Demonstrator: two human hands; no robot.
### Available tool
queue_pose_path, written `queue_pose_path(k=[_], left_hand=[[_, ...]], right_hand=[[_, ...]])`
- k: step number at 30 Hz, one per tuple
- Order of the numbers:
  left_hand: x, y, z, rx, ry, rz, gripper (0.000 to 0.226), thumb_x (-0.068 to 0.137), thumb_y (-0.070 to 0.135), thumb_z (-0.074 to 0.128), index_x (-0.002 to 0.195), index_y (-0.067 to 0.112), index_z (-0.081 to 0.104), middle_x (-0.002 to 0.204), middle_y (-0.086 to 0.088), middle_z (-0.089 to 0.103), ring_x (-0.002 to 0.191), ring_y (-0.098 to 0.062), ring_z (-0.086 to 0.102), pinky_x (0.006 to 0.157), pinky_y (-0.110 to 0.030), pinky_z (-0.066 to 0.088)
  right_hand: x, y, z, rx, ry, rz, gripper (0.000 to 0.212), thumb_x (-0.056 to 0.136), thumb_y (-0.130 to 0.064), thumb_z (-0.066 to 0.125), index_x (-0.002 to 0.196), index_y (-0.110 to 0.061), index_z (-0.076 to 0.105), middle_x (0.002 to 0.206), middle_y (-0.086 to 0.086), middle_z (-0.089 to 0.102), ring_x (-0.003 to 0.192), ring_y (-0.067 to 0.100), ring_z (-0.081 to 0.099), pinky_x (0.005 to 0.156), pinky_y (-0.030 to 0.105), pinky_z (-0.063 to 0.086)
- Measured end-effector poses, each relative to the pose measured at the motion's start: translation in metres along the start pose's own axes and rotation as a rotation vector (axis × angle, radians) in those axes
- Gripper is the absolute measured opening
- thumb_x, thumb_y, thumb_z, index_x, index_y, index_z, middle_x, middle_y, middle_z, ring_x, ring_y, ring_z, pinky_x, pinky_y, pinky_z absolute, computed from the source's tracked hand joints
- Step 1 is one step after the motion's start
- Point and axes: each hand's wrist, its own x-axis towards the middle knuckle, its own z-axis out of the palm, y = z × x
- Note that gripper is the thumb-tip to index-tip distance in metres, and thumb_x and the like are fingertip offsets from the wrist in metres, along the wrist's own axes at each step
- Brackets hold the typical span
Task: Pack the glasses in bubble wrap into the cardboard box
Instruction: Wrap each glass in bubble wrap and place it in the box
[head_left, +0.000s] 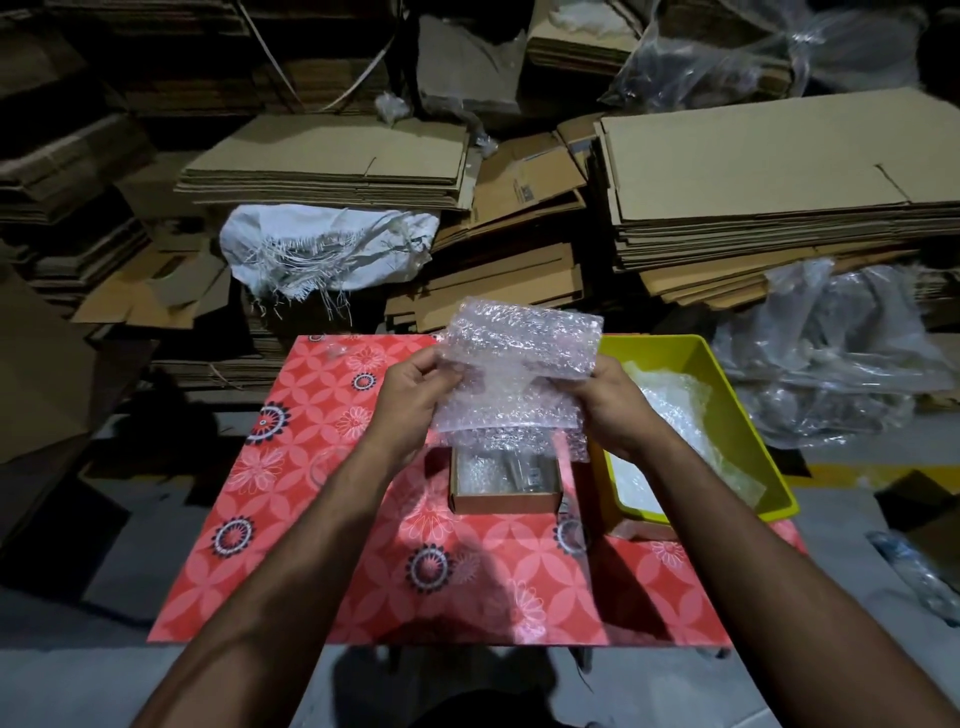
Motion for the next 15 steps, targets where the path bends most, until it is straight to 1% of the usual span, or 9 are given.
queue_pose_path(k=[2, 3, 4, 5, 7, 9, 11, 13, 15], left_hand=[[0.000, -0.001, -0.001, -0.015, 0.018, -0.001, 0.017, 0.095, -0.006, 0.057, 0.096, 0.007, 0.068, 0.091, -0.007, 0.077, 0.089, -0.018, 0.073, 0.077, -0.027, 0.058], [-0.001, -0.002, -0.002, -0.013, 0.025, -0.005, 0.018, 0.094, -0.008, 0.056, 0.096, 0.005, 0.068, 0.090, -0.007, 0.077, 0.089, -0.020, 0.073, 0.076, -0.028, 0.058], [0.000, -0.003, -0.002, -0.021, 0.027, -0.013, 0.018, 0.094, -0.009, 0.056, 0.098, 0.003, 0.069, 0.091, -0.009, 0.076, 0.091, -0.024, 0.072, 0.079, -0.034, 0.058], [0.000, -0.005, -0.003, -0.046, 0.024, -0.023, 0.018, 0.093, -0.010, 0.057, 0.100, 0.001, 0.069, 0.094, -0.011, 0.076, 0.092, -0.028, 0.071, 0.083, -0.040, 0.058], [0.001, -0.008, -0.004, -0.135, 0.027, -0.059, 0.019, 0.091, -0.012, 0.056, 0.103, -0.002, 0.068, 0.096, -0.013, 0.074, 0.089, -0.028, 0.071, 0.084, -0.043, 0.059], [0.000, -0.008, -0.003, -0.192, 0.020, -0.107, 0.022, 0.092, -0.013, 0.053, 0.104, -0.003, 0.068, 0.097, -0.011, 0.074, 0.083, -0.028, 0.073, 0.074, -0.045, 0.062], [-0.002, -0.004, 0.000, -0.228, 0.015, -0.136, 0.034, 0.091, -0.016, 0.048, 0.088, 0.006, 0.074, 0.096, -0.010, 0.072, 0.082, -0.031, 0.070, 0.070, -0.049, 0.059], [-0.002, -0.003, 0.002, -0.259, -0.010, -0.127, 0.038, 0.085, -0.017, 0.050, 0.068, 0.010, 0.071, 0.100, -0.011, 0.072, 0.093, -0.030, 0.069, 0.073, -0.049, 0.060], [0.001, -0.005, 0.000, -0.302, -0.038, -0.120, 0.034, 0.078, -0.015, 0.051, 0.060, 0.009, 0.066, 0.120, -0.014, 0.070, 0.118, -0.033, 0.063, 0.092, -0.061, 0.052]], right_hand=[[0.002, 0.005, -0.002, -0.048, -0.018, -0.033, 0.029, 0.077, -0.018, 0.076, 0.105, -0.009, 0.078, 0.116, 0.038, 0.064, 0.089, 0.043, 0.054, 0.082, 0.047, 0.032], [0.002, 0.006, -0.004, -0.052, -0.016, -0.050, 0.026, 0.081, -0.015, 0.070, 0.105, -0.011, 0.079, 0.116, 0.040, 0.063, 0.091, 0.041, 0.053, 0.081, 0.047, 0.033], [0.002, 0.007, -0.005, -0.046, -0.005, -0.056, 0.024, 0.084, -0.011, 0.065, 0.103, -0.015, 0.080, 0.113, 0.037, 0.065, 0.091, 0.035, 0.052, 0.080, 0.046, 0.036], [0.001, 0.005, -0.005, -0.039, -0.001, -0.059, 0.028, 0.088, -0.003, 0.060, 0.098, -0.019, 0.082, 0.106, 0.027, 0.071, 0.089, 0.030, 0.057, 0.077, 0.042, 0.042], [-0.002, 0.000, -0.002, -0.014, -0.035, -0.077, 0.051, 0.091, 0.014, 0.050, 0.083, -0.023, 0.083, 0.093, 0.004, 0.078, 0.085, 0.016, 0.071, 0.074, 0.031, 0.055], [-0.002, -0.003, 0.000, 0.023, -0.053, -0.073, 0.051, 0.090, 0.016, 0.051, 0.071, -0.020, 0.082, 0.080, 0.000, 0.078, 0.074, 0.012, 0.073, 0.066, 0.027, 0.057], [-0.002, -0.003, 0.002, 0.031, -0.058, -0.055, 0.045, 0.089, 0.016, 0.055, 0.066, -0.015, 0.079, 0.070, 0.003, 0.075, 0.062, 0.014, 0.071, 0.060, 0.030, 0.057], [-0.002, -0.002, 0.002, 0.026, -0.055, -0.052, 0.045, 0.086, 0.018, 0.056, 0.062, -0.013, 0.078, 0.064, 0.003, 0.073, 0.056, 0.014, 0.069, 0.055, 0.027, 0.058], [-0.003, -0.001, 0.000, 0.005, -0.044, -0.082, 0.041, 0.078, 0.017, 0.057, 0.059, -0.014, 0.076, 0.063, 0.002, 0.071, 0.057, 0.013, 0.068, 0.058, 0.026, 0.057]])
